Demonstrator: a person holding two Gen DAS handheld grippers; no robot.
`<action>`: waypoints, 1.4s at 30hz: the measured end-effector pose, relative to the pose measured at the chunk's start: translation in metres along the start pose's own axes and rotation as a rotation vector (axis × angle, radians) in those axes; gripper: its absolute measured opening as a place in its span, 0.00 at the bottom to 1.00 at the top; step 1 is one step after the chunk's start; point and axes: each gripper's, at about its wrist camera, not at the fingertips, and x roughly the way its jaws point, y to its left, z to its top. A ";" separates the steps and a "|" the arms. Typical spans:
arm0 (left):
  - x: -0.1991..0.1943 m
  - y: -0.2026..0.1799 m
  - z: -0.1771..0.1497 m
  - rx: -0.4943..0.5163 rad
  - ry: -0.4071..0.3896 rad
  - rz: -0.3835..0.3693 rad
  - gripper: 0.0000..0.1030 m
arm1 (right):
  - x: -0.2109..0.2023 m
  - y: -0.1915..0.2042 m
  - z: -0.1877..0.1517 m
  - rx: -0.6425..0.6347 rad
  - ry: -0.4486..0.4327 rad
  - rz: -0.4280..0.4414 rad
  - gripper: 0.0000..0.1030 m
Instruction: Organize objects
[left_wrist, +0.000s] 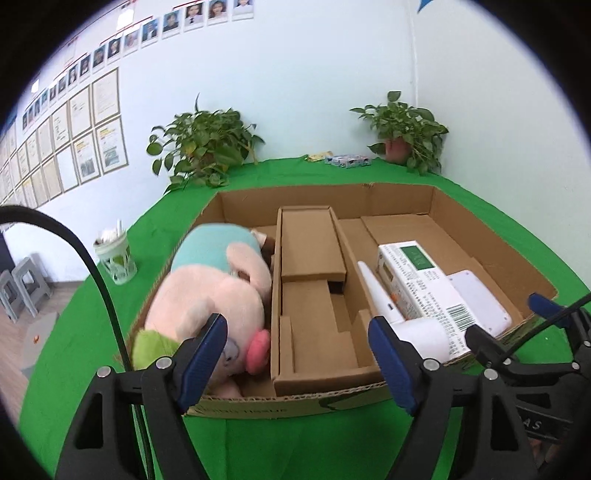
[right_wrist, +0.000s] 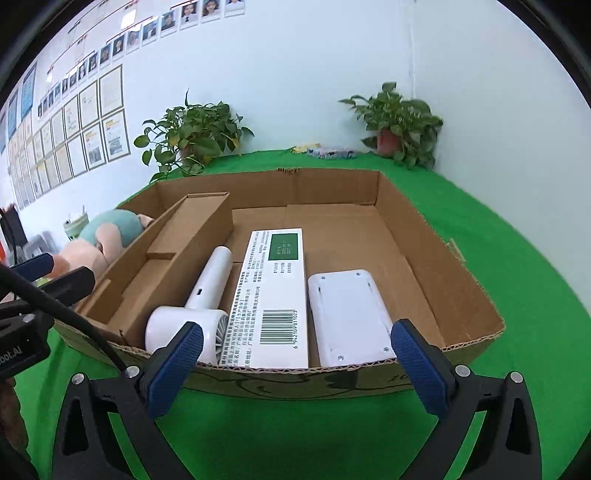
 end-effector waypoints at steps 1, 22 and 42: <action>0.006 0.001 -0.005 -0.014 0.008 0.008 0.76 | 0.001 0.003 -0.003 -0.019 -0.008 -0.016 0.99; 0.022 -0.007 -0.019 -0.043 -0.038 0.011 0.89 | 0.003 -0.001 -0.008 -0.036 -0.075 -0.006 1.00; 0.022 -0.007 -0.019 -0.044 -0.039 0.009 0.90 | 0.002 0.000 -0.008 -0.035 -0.075 -0.005 1.00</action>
